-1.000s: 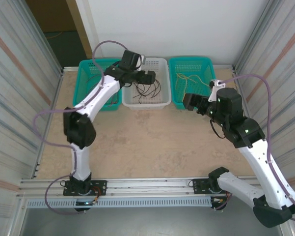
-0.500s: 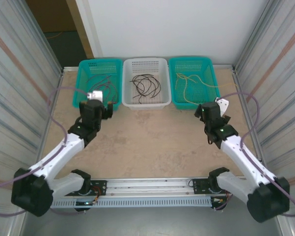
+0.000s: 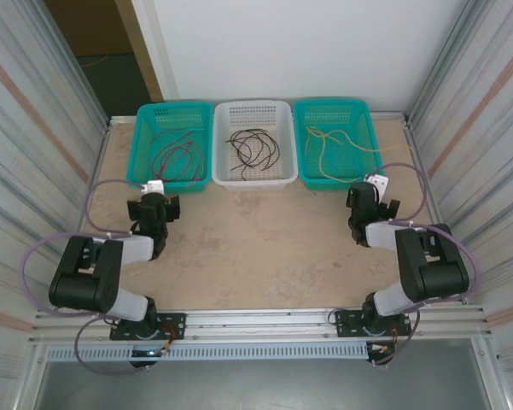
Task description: Untangle the cables
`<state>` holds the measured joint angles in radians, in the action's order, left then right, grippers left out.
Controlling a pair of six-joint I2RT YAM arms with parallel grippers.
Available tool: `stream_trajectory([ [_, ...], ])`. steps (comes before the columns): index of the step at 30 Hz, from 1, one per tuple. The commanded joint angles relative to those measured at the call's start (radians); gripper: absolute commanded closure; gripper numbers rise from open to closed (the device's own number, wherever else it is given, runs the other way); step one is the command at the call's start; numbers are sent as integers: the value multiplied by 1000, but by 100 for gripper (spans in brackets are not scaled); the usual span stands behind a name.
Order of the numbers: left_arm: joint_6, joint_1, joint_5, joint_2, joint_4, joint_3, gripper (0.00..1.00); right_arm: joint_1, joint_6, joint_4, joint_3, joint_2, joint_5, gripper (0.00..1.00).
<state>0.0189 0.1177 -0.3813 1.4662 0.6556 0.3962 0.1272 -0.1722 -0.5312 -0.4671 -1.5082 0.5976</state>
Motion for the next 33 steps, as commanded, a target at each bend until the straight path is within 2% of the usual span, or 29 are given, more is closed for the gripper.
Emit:
stream_trajectory([
  [1,-1,-81,255,29,126,14,1,-126,68,-218,63,26,-443,1],
  [2,3,-85,247,55,242,-27,1,-165,61,-327,109,-4,-535,1],
  [3,-1,-90,247,62,249,-29,1,-186,54,-494,146,-66,-562,1],
  [4,-10,-89,260,36,157,-9,1,-194,52,-418,128,-37,-601,1],
  [5,-6,-89,259,42,184,-12,1,-195,54,-281,91,-8,-608,1],
  [6,-1,-90,254,60,236,-22,1,-184,58,-322,73,-47,-581,1],
  [8,-11,-92,265,38,170,-13,1,-172,62,-260,59,-30,-556,1],
  [10,-4,-86,250,47,200,-16,1,-159,72,-304,70,-41,-535,1],
  [11,-1,-79,235,42,179,-10,1,-154,72,-270,63,-29,-527,1],
  [14,11,-58,202,44,179,-8,1,-154,73,-278,69,-28,-528,1],
  [29,10,-60,203,43,173,-7,1,-167,68,-242,39,-48,-555,1],
  [33,10,-61,204,43,173,-6,1,-161,75,-278,64,-31,-549,1],
])
